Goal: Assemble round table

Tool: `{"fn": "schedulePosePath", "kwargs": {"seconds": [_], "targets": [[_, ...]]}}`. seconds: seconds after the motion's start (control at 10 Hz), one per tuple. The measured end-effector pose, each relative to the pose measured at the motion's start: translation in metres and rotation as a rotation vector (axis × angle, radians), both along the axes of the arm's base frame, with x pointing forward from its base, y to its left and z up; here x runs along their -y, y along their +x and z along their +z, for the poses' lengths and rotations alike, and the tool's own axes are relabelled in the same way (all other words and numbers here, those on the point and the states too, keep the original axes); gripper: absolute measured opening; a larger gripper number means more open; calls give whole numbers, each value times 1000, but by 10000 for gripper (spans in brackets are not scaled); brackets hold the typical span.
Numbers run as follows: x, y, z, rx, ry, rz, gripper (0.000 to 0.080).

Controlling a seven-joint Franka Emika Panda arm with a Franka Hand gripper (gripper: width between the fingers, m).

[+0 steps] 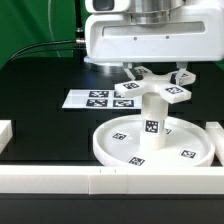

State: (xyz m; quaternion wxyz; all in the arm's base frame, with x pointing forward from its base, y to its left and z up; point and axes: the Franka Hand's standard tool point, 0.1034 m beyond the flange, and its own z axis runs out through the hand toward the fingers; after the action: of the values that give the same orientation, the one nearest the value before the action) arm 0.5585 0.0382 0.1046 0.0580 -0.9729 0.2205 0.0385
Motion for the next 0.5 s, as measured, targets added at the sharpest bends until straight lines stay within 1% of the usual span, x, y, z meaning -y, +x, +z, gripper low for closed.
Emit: {"fn": "schedulePosePath", "kwargs": {"seconds": [0.2,0.5], "targets": [[1,0,0,-12,10,-225,446],[1,2,0,-25,9,-389,446]]}}
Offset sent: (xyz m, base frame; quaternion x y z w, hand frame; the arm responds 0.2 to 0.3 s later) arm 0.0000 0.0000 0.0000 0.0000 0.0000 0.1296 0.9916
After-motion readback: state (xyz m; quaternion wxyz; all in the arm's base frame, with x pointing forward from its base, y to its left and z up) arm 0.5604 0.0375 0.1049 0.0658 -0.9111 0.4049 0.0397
